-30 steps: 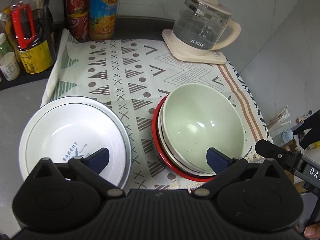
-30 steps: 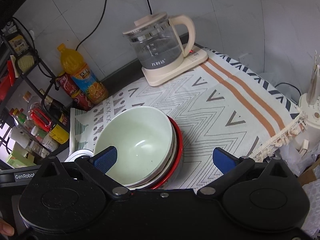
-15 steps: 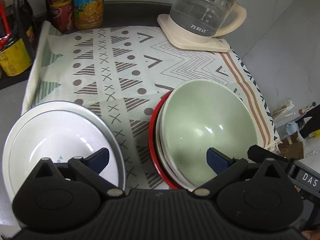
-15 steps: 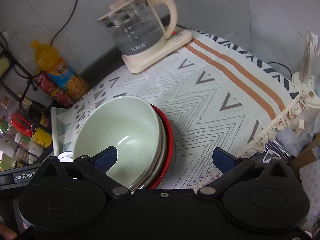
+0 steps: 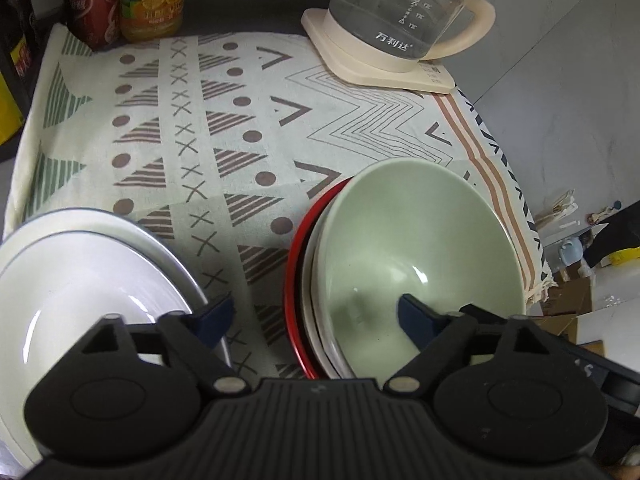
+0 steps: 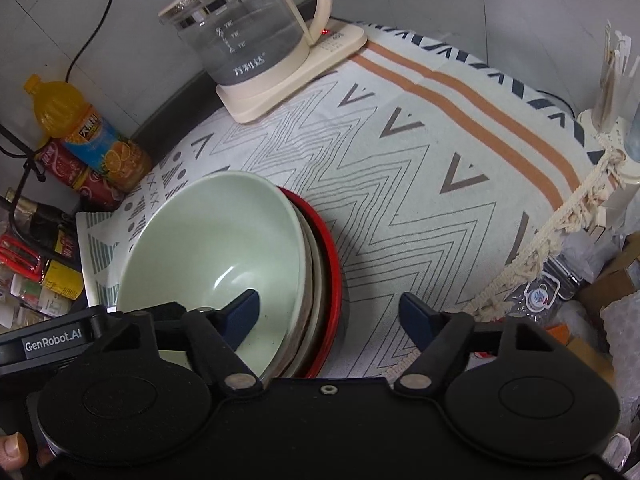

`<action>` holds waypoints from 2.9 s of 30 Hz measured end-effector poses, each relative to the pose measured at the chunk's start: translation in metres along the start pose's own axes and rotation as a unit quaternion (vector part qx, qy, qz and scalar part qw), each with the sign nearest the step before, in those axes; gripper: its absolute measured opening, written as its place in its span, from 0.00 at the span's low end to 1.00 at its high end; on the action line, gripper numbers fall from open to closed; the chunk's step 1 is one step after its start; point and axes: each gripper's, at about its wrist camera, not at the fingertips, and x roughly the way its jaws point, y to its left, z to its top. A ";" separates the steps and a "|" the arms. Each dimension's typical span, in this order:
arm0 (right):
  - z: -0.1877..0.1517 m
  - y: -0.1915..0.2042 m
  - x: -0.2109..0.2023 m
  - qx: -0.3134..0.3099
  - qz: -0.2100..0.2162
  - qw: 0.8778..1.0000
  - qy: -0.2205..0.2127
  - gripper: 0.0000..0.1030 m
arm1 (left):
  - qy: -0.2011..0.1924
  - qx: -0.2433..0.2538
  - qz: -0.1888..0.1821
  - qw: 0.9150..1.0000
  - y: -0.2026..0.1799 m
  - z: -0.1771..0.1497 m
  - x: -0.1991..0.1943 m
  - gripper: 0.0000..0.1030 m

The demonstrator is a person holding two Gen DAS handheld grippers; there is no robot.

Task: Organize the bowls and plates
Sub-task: 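Close both grippers on the rim of the red bowl stack, then lift the red bowl stack with both grippers over the white plate stack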

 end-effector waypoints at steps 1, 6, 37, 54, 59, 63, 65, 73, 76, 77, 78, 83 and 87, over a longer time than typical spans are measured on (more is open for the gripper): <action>0.000 0.001 0.002 0.001 -0.001 1.000 0.003 0.66 | 0.004 -0.002 -0.003 1.000 0.001 0.000 0.001 0.67; -0.002 0.002 0.010 0.006 -0.001 1.000 0.019 0.56 | 0.028 -0.013 0.003 1.000 0.006 0.001 0.013 0.40; -0.005 0.026 -0.002 -0.036 0.029 0.999 0.007 0.32 | -0.011 -0.045 0.008 0.999 0.019 -0.004 -0.029 0.30; -0.002 0.060 -0.017 -0.084 0.077 0.993 -0.008 0.32 | -0.060 -0.092 0.031 0.993 0.049 -0.018 -0.073 0.30; -0.005 0.075 -0.016 -0.099 0.089 0.991 -0.004 0.32 | -0.066 -0.111 0.040 0.991 0.062 -0.026 -0.082 0.30; -0.009 0.086 -0.013 -0.111 0.097 0.989 0.003 0.32 | -0.074 -0.125 0.048 0.988 0.075 -0.033 -0.090 0.30; -0.012 0.093 -0.011 -0.119 0.101 0.988 0.007 0.32 | -0.079 -0.133 0.052 0.987 0.082 -0.035 -0.095 0.30; -0.021 0.123 -0.006 -0.152 0.121 0.981 0.018 0.32 | -0.095 -0.166 0.067 0.979 0.109 -0.046 -0.113 0.30; -0.025 0.134 -0.003 -0.164 0.127 0.978 0.022 0.32 | -0.098 -0.175 0.072 0.977 0.118 -0.051 -0.119 0.30; -0.027 0.137 -0.002 -0.167 0.129 0.977 0.024 0.32 | -0.100 -0.178 0.074 0.976 0.121 -0.053 -0.121 0.30; -0.028 0.140 -0.001 -0.171 0.131 0.976 0.026 0.33 | -0.100 -0.181 0.076 0.975 0.124 -0.055 -0.122 0.30; -0.039 0.155 0.005 -0.184 0.137 0.972 0.039 0.32 | -0.102 -0.199 0.080 0.971 0.140 -0.065 -0.127 0.30; -0.048 0.165 0.009 -0.192 0.137 0.970 0.050 0.32 | -0.101 -0.208 0.084 0.969 0.148 -0.072 -0.128 0.30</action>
